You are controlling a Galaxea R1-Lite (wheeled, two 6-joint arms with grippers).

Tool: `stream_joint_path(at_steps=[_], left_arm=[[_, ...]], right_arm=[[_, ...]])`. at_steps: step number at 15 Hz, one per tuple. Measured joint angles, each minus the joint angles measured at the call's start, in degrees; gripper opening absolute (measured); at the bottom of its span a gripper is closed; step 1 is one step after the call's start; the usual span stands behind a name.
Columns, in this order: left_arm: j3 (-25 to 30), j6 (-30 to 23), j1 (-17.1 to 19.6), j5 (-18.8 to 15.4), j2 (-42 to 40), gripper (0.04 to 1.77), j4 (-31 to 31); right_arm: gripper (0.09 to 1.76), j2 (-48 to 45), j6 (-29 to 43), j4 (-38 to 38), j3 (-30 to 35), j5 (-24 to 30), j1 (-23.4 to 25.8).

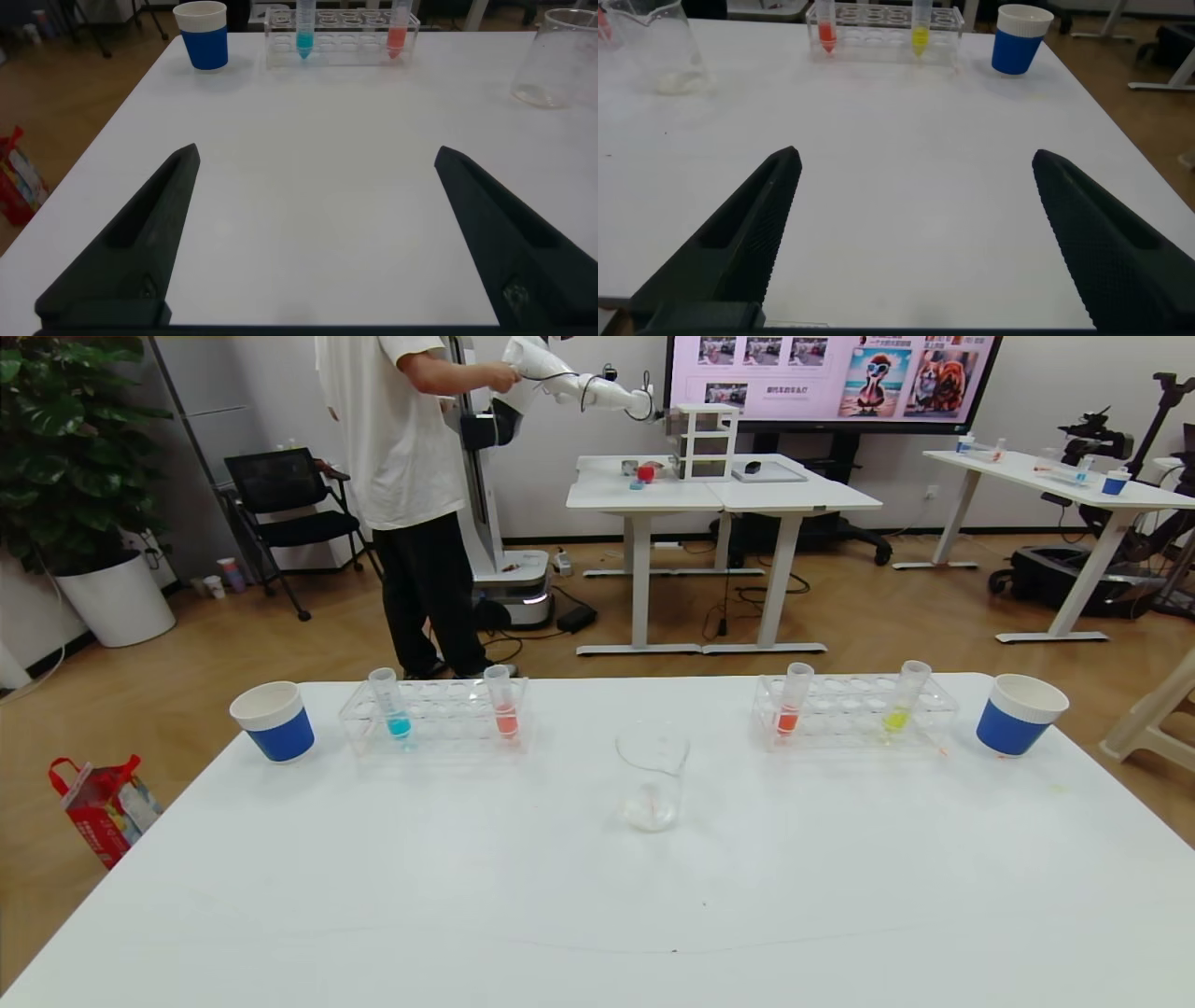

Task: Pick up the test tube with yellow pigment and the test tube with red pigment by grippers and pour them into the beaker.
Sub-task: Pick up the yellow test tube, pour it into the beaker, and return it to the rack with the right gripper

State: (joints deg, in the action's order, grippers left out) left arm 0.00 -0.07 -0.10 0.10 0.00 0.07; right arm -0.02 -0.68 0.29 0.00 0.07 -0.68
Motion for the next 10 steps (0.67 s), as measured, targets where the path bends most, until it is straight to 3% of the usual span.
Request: stream_joint_path(at_steps=[10], left_arm=[[0.0,0.0,0.0,0.0,0.0,1.75,0.0]], right_arm=[[1.73,0.0,-0.1,-0.1,0.0,0.0,0.0]])
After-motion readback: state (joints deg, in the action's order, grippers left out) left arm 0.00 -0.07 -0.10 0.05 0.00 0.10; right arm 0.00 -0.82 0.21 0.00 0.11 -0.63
